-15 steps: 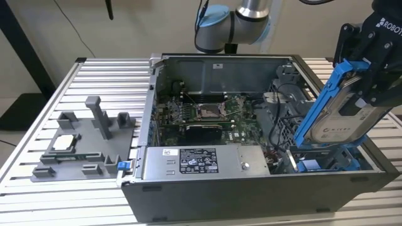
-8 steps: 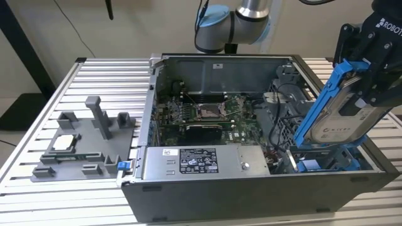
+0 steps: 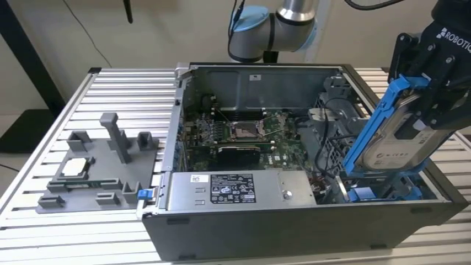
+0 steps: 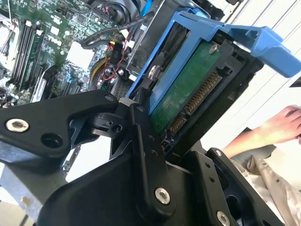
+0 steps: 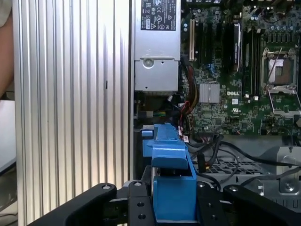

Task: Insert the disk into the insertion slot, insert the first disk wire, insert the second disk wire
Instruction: 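Insert the disk into the insertion slot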

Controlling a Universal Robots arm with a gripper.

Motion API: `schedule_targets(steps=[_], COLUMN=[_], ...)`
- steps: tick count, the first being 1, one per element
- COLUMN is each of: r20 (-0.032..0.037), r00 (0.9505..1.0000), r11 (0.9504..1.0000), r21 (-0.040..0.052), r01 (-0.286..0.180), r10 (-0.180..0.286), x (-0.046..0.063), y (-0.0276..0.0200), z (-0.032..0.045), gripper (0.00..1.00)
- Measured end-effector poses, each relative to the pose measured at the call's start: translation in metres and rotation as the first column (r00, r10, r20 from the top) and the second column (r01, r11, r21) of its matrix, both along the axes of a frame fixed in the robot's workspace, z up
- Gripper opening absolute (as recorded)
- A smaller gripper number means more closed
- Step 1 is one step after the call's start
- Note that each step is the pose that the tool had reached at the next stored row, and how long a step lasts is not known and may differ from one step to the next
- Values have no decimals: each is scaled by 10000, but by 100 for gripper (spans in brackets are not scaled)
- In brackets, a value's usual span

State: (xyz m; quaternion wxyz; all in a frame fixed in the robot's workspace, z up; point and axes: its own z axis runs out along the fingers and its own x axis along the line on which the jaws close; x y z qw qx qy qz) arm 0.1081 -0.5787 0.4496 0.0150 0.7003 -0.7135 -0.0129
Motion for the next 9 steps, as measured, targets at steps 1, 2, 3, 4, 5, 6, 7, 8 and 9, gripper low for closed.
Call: schedule_targets(steps=[1,2,3,4,5,6,7,8,9], r20=[0,0,0,0,0,0,0,0,0], r00=[10000,10000,10000,10000,10000,10000,10000,10000,10000], r11=[10000,10000,10000,10000,10000,10000,10000,10000,10000], r21=[0,0,0,0,-1,1,0,0,0], r01=[0,0,0,0,0,0,0,0,0], r10=[0,0,0,0,0,0,0,0,0], x=[0,1,1,1,1,2,2,3,3], y=[0,0,0,0,0,0,0,0,0], z=[-9,-17,-26,-34,-42,-50,-56,-64,-71], gripper=[0,0,0,0,0,0,0,0,0])
